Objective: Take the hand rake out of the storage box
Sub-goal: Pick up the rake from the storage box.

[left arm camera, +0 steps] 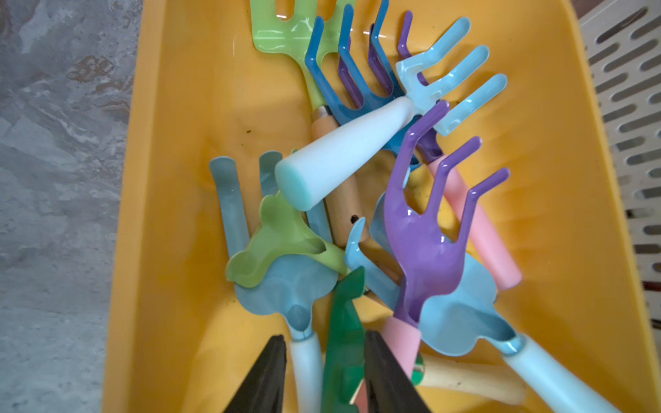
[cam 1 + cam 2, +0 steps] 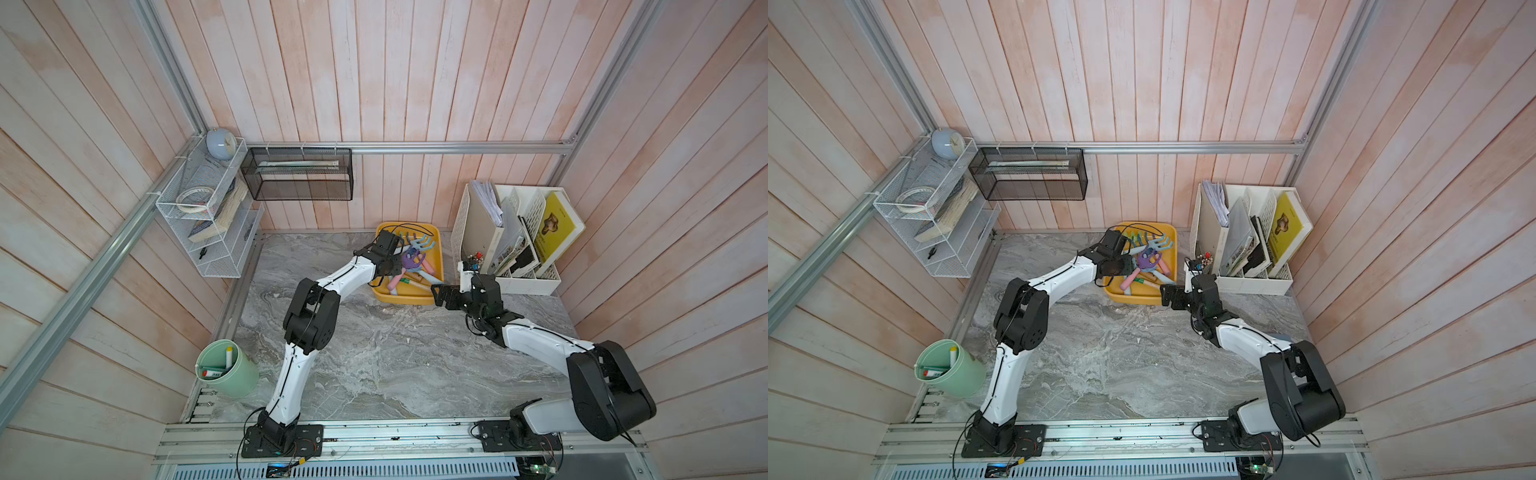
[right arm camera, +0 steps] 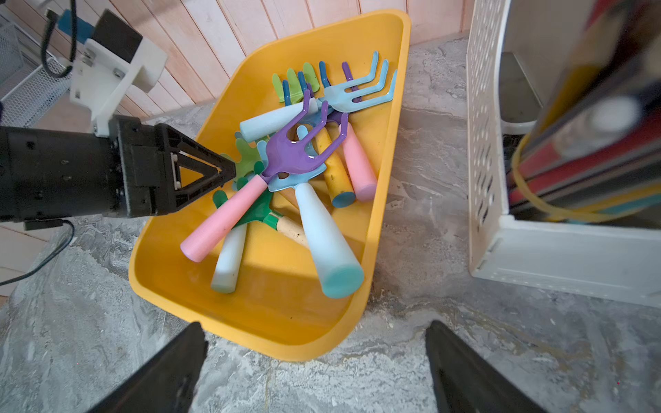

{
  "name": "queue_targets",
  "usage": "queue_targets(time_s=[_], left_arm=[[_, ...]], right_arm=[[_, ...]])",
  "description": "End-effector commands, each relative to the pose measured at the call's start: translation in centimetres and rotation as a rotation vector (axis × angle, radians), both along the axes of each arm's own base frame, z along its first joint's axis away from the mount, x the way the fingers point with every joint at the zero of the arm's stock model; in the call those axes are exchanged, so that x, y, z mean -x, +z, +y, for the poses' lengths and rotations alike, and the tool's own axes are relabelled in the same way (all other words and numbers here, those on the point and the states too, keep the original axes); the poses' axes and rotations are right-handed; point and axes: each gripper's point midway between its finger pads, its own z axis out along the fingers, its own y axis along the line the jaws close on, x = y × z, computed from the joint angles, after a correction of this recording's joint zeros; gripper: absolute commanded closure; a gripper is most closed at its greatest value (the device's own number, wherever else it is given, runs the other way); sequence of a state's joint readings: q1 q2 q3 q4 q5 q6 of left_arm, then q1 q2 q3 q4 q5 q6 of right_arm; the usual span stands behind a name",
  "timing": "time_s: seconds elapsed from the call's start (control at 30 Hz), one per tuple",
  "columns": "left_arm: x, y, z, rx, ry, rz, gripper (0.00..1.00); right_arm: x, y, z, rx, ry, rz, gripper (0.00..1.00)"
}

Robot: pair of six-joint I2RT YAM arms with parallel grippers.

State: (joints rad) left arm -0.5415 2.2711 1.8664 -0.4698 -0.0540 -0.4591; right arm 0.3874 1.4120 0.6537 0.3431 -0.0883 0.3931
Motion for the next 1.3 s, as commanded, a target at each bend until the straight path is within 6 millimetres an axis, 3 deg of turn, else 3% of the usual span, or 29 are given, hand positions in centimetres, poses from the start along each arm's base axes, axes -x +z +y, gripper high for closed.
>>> queue_targets(time_s=[0.0, 0.1, 0.2, 0.5, 0.7, 0.9, 1.03, 1.13, 1.27], left_arm=[[-0.2, 2.4, -0.6, 0.004, -0.013, -0.054, 0.49], [0.4, 5.4, -1.9, -0.017, -0.047, -0.135, 0.44], [1.3, 6.2, -3.3, -0.012, -0.101, -0.157, 0.42], [3.0, 0.7, -3.7, -0.136, -0.228, -0.032, 0.44], [3.4, -1.1, -2.9, -0.188, -0.237, -0.008, 0.46], [3.1, -0.6, -2.5, -0.195, -0.201, -0.020, 0.54], [3.3, 1.6, -1.9, -0.222, -0.153, -0.074, 0.54], [4.3, 3.1, -2.8, -0.226, -0.168, -0.112, 0.54], [5.8, 1.8, -3.2, -0.218, -0.193, -0.064, 0.54]], right_arm=[[-0.5, 1.3, -0.2, -0.016, -0.019, -0.029, 0.02], [-0.4, 1.2, -0.3, -0.008, -0.024, -0.027, 0.02], [-0.4, 1.1, -0.4, -0.007, -0.026, -0.027, 0.02], [-0.3, 0.5, -0.4, -0.006, -0.024, -0.011, 0.02], [-0.5, 0.4, -0.4, -0.006, -0.027, -0.008, 0.02], [-0.4, 0.2, -0.4, -0.004, -0.029, -0.003, 0.02], [-0.4, 0.0, -0.4, -0.003, -0.029, -0.001, 0.02], [-0.5, -0.1, -0.3, -0.003, -0.026, 0.003, 0.02], [-0.4, -0.3, -0.3, -0.007, -0.022, 0.009, 0.02]])
